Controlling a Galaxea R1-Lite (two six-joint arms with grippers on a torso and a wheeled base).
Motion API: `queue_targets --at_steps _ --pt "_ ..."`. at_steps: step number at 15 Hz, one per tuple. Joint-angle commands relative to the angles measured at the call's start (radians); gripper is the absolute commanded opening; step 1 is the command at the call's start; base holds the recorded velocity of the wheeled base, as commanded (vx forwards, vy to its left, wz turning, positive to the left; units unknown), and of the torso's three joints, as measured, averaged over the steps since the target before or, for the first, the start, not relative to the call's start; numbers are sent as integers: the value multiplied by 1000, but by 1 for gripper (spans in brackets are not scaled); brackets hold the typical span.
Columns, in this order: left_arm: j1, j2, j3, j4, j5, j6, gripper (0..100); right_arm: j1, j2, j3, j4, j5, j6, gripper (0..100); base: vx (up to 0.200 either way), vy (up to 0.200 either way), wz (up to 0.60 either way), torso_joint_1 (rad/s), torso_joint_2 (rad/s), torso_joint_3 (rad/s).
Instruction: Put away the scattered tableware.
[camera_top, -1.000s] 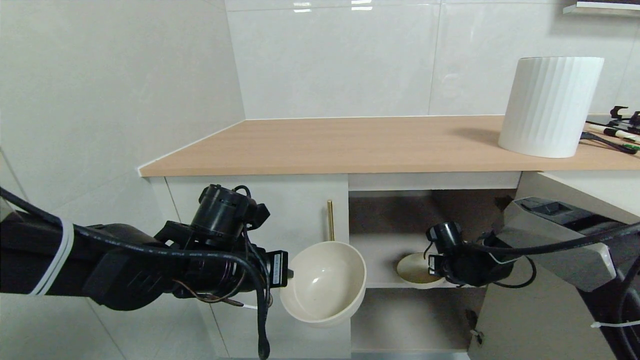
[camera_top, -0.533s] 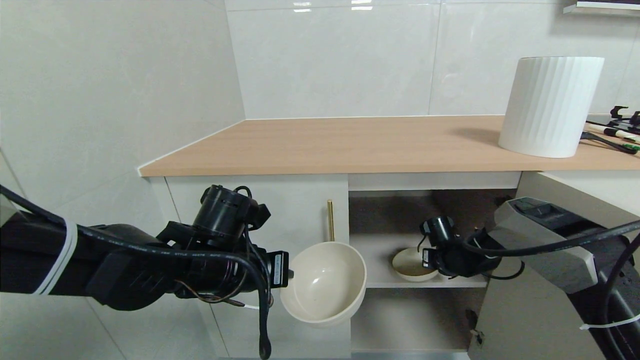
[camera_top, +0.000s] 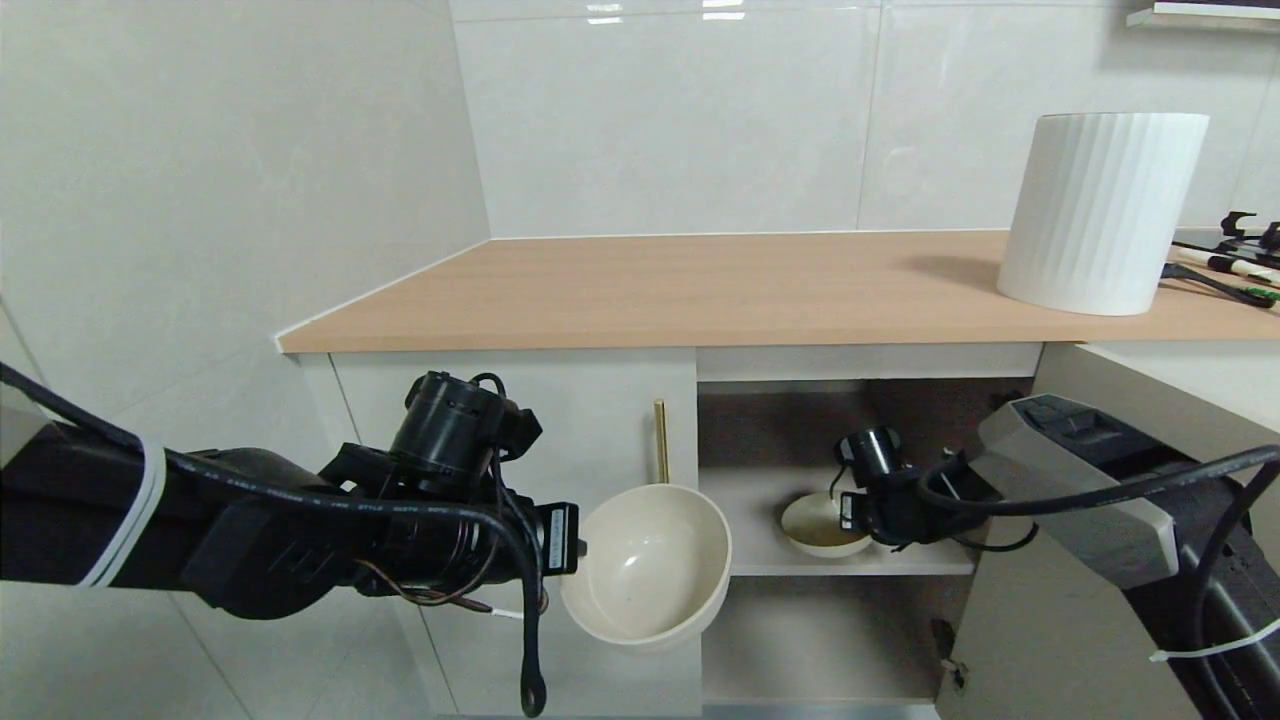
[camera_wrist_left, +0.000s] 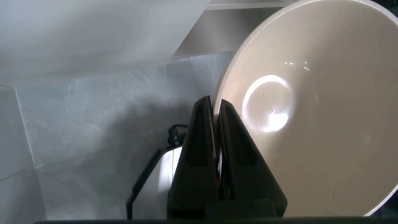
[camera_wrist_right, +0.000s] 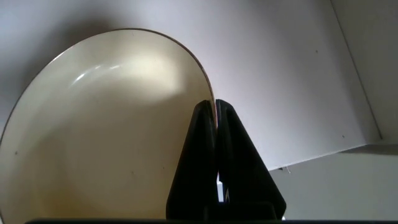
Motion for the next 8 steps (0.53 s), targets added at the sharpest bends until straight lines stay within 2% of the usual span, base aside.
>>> queue_targets --at_steps 1,5,6,8 --pt "0 1 0 0 0 -1 0 1 12 -27 7 0 0 0 0 0 0 0 0 0" --pt "0 2 0 0 3 0 0 2 13 -31 20 0 1 0 0 0 0 0 0 0" --pt "0 2 0 0 5 0 0 2 13 -38 20 2 3 100 0 0 0 0 0 0" --pt "0 1 0 0 6 0 0 4 21 -50 20 2 18 100 0 0 0 0 0 0"
